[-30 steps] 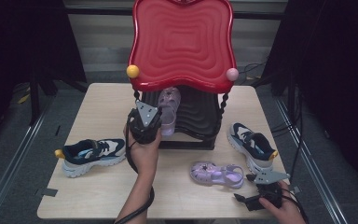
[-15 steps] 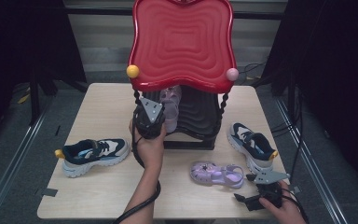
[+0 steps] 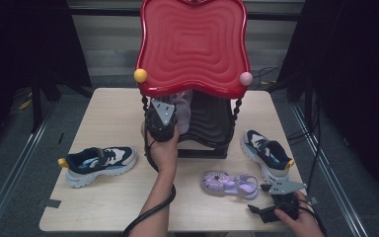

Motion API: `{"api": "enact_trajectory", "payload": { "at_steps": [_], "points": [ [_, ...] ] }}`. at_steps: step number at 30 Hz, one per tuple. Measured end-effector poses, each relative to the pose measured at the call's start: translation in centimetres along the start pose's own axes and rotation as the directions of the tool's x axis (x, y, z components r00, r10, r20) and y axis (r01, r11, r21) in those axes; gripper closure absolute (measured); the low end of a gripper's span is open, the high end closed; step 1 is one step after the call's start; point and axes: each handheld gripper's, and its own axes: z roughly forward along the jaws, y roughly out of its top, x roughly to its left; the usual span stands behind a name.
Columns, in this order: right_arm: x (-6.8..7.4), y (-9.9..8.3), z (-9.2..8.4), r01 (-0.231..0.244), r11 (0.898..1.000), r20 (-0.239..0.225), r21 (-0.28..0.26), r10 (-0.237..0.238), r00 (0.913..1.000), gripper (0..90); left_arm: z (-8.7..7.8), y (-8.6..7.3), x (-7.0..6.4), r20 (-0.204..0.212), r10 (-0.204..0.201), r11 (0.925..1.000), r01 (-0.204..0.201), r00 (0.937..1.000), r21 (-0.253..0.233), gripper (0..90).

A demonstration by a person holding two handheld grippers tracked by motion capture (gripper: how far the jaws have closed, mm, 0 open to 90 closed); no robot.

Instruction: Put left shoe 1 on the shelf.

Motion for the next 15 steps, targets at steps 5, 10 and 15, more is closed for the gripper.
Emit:
{"api": "enact_trajectory", "payload": {
  "at_steps": [5,10,15],
  "points": [
    [0.0,0.0,0.0,0.001,1.0,0.0,0.0,-0.001,1.0,11.8,0.53,-0.39,-0.1,-0.007,-0.013,0.9999,0.013,0.9999,-0.004,82.5],
    [-0.01,0.0,0.0,0.0,1.0,0.0,0.0,0.0,1.0,11.8,0.78,-0.81,-0.2,-0.017,-0.022,0.9997,0.022,0.9996,-0.013,82.4],
    [-0.01,0.0,0.01,0.001,1.0,0.0,-0.001,-0.001,1.0,11.8,1.06,-0.98,-0.37,-0.03,-0.006,0.9997,0.005,0.9995,-0.025,82.2]
  ]
}}
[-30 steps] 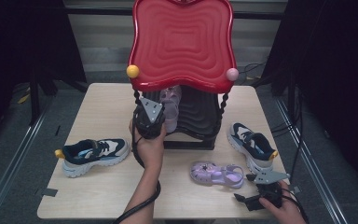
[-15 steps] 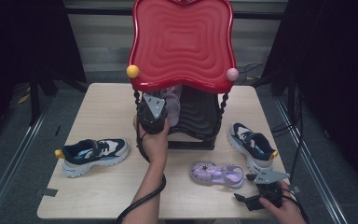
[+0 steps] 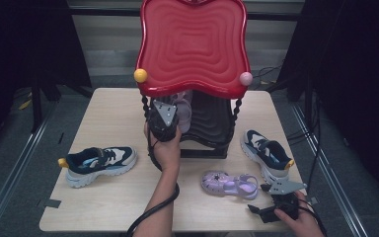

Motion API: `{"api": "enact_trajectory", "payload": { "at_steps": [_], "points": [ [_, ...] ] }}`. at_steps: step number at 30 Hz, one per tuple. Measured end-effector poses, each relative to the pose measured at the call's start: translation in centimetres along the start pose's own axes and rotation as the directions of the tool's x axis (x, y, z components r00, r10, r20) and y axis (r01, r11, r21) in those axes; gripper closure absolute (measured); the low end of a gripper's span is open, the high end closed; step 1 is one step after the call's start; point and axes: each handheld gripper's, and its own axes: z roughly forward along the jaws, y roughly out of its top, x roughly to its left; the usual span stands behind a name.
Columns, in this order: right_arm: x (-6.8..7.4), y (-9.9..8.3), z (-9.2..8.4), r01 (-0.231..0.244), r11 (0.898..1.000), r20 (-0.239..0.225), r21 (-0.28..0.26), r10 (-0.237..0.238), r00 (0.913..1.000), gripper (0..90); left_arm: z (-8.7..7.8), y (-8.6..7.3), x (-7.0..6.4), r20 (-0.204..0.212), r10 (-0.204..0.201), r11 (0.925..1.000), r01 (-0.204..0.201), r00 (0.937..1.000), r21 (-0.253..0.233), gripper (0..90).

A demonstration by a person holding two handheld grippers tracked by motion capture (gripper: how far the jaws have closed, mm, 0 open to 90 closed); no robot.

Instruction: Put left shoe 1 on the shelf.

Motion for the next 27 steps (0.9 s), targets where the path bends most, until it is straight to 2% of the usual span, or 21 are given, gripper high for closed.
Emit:
{"api": "enact_trajectory", "payload": {
  "at_steps": [4,5,7,15,19,27],
  "points": [
    [0.0,0.0,0.0,0.0,1.0,0.0,0.0,0.0,1.0,11.8,0.1,-0.4,-0.1,-0.013,0.005,0.9999,-0.005,0.9999,-0.011,81.3],
    [0.0,0.0,0.0,0.0,1.0,0.0,0.0,0.0,1.0,11.8,0.2,-0.5,-0.1,-0.005,-0.002,1.0,0.002,1.0,-0.008,80.9],
    [0.0,0.0,0.0,0.0,1.0,0.0,0.0,0.0,1.0,11.8,0.2,-0.7,-0.2,-0.008,0.016,0.9999,-0.016,0.9998,0.0,80.8],
    [0.0,0.0,0.0,0.0,1.0,0.0,0.001,0.0,1.0,11.8,0.2,-1.2,-0.3,0.001,0.018,0.9998,-0.018,0.9998,-0.005,78.9],
    [0.0,0.0,0.0,0.0,1.0,0.0,0.0,0.0,1.0,11.8,0.2,-1.1,-0.3,0.013,0.035,0.9993,-0.035,0.9993,0.016,74.9],
    [0.0,0.0,0.0,-0.001,1.0,0.0,0.0,0.001,1.0,11.8,-0.1,-0.9,0.3,0.015,0.013,0.9987,-0.014,0.9998,0.05,64.2]
  ]
}}
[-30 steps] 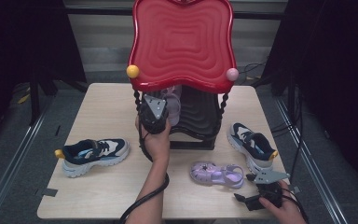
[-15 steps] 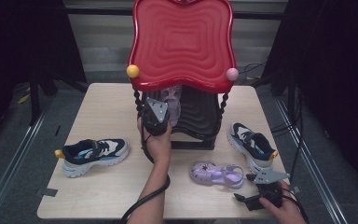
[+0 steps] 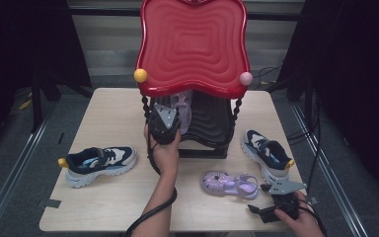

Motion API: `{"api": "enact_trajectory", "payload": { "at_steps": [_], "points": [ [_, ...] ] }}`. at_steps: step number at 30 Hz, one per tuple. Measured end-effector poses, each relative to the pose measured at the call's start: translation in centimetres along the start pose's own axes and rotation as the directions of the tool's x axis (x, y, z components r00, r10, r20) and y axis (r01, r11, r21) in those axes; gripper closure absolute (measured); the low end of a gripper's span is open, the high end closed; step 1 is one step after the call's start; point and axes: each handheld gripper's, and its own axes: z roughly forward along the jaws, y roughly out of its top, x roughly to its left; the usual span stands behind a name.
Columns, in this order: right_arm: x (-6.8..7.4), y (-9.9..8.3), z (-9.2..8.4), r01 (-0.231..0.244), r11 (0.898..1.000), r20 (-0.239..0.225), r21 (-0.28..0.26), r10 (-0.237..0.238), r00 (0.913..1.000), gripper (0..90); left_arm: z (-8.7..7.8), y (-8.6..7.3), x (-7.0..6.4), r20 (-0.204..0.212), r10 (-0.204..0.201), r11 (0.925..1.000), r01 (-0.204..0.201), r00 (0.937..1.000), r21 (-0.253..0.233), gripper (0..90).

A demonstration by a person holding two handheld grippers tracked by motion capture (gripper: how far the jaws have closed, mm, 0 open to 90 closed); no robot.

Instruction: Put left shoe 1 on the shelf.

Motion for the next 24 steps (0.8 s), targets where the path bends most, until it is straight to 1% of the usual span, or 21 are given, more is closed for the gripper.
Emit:
{"api": "enact_trajectory", "payload": {
  "at_steps": [1,4,5,7,8,10,11,12,13,18,19,21,22,24],
  "points": [
    [0.0,0.0,0.0,-0.002,1.0,0.0,0.0,0.002,1.0,11.8,-0.1,0.1,0.1,0.001,-0.006,1.0,0.006,1.0,0.0,62.4],
    [0.0,0.0,0.0,-0.002,1.0,0.0,0.0,0.002,1.0,11.8,-0.4,0.3,0.2,0.018,-0.011,0.9997,0.011,0.9998,0.022,54.7],
    [0.0,0.0,0.0,-0.002,1.0,0.0,0.0,0.002,1.0,11.8,-0.6,0.4,0.2,0.026,-0.008,0.9995,0.007,0.9996,0.032,52.4],
    [0.0,0.0,0.0,-0.002,1.0,0.0,0.0,0.002,1.0,11.8,-0.9,0.6,0.2,0.042,0.002,0.9992,-0.004,0.9991,0.04,50.9],
    [0.0,0.0,0.0,-0.002,1.0,0.0,0.0,0.002,1.0,11.8,-1.1,0.7,0.1,0.04,0.011,0.9991,-0.013,0.9991,0.04,49.0],
    [0.0,0.0,0.0,-0.002,1.0,0.0,0.0,0.002,1.0,11.8,-1.5,1.0,0.2,0.046,0.019,0.9984,-0.022,0.9987,0.053,42.7],
    [0.0,0.0,0.0,-0.002,1.0,0.0,0.0,0.002,1.0,11.8,-1.6,1.1,0.3,0.055,0.018,0.9977,-0.022,0.9983,0.064,42.7],
    [0.0,0.0,0.0,-0.001,1.0,0.0,0.0,0.001,1.0,11.8,-1.8,1.2,0.3,0.061,0.018,0.9973,-0.022,0.998,0.07,40.7],
    [0.0,0.0,0.0,-0.001,1.0,0.0,0.0,0.001,1.0,11.8,-2.0,1.3,0.3,0.061,0.021,0.9967,-0.026,0.9979,0.076,40.7],
    [0.0,0.0,0.0,0.0,1.0,0.0,0.0,0.0,1.0,11.8,-3.1,1.6,0.5,0.102,0.038,0.9939,-0.048,0.994,0.099,37.1],
    [0.0,0.0,0.0,0.0,1.0,0.0,0.0,0.0,1.0,11.8,-3.3,1.6,0.5,0.107,0.033,0.9935,-0.044,0.9938,0.105,35.2],
    [0.0,0.0,0.0,0.0,1.0,0.001,0.0,0.0,1.0,11.8,-3.5,1.6,0.6,0.125,0.032,0.9913,-0.047,0.9917,0.123,35.0],
    [0.0,0.0,0.0,0.0,1.0,0.001,0.0,0.0,1.0,11.8,-3.7,1.4,0.7,0.139,0.032,0.9883,-0.053,0.9897,0.143,34.9],
    [0.0,0.0,0.0,0.0,1.0,0.001,0.0,0.0,1.0,11.8,-3.9,1.3,0.7,0.145,0.028,0.9885,-0.049,0.9891,0.143,34.8]
  ]
}}
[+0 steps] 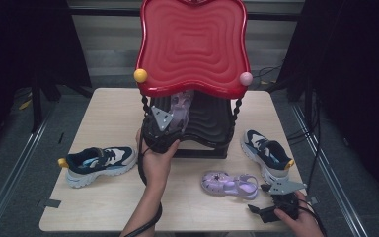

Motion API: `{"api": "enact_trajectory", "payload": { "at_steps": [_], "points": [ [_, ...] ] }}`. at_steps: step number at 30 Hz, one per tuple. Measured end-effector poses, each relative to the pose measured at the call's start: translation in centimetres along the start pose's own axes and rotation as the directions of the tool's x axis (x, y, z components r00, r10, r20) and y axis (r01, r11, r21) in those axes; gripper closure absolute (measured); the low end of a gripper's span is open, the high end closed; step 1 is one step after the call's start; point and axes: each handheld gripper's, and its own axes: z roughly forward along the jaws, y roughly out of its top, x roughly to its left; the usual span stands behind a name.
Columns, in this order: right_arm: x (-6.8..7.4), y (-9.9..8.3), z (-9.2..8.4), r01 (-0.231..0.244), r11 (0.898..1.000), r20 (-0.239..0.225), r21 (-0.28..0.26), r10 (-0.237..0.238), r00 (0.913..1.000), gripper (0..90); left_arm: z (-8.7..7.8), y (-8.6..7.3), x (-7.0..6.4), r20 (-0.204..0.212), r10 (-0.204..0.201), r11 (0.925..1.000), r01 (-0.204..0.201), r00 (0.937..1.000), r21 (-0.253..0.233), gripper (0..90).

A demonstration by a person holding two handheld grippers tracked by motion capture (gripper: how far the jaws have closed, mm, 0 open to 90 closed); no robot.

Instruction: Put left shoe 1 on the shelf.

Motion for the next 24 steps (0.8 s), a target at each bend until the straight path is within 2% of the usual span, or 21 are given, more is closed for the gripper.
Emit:
{"api": "enact_trajectory", "payload": {
  "at_steps": [1,4,8,12,24],
  "points": [
    [0.0,0.0,0.0,0.0,1.0,0.0,0.0,0.0,1.0,11.8,-0.4,-0.2,-0.1,0.004,0.014,0.9999,-0.014,0.9999,0.004,34.8],
    [0.0,0.0,0.0,0.0,1.0,0.0,0.0,0.0,1.0,11.8,-0.8,-0.3,-0.1,0.019,0.011,0.9999,-0.012,0.9997,0.009,34.5],
    [0.0,0.0,0.0,0.0,1.0,-0.001,0.0,0.0,1.0,11.8,-1.4,-0.7,-0.1,0.05,0.036,0.9981,-0.038,0.9981,0.049,32.5],
    [0.0,0.0,0.0,-0.002,1.0,0.0,0.0,0.002,1.0,11.8,-2.0,-1.2,-0.1,0.071,0.042,0.9963,-0.047,0.9966,0.071,31.0],
    [0.0,0.0,0.0,0.003,1.0,-0.001,-0.002,-0.003,1.0,11.8,-2.6,-3.5,0.3,0.122,0.016,0.9897,-0.033,0.9924,0.139,29.4]
  ]
}}
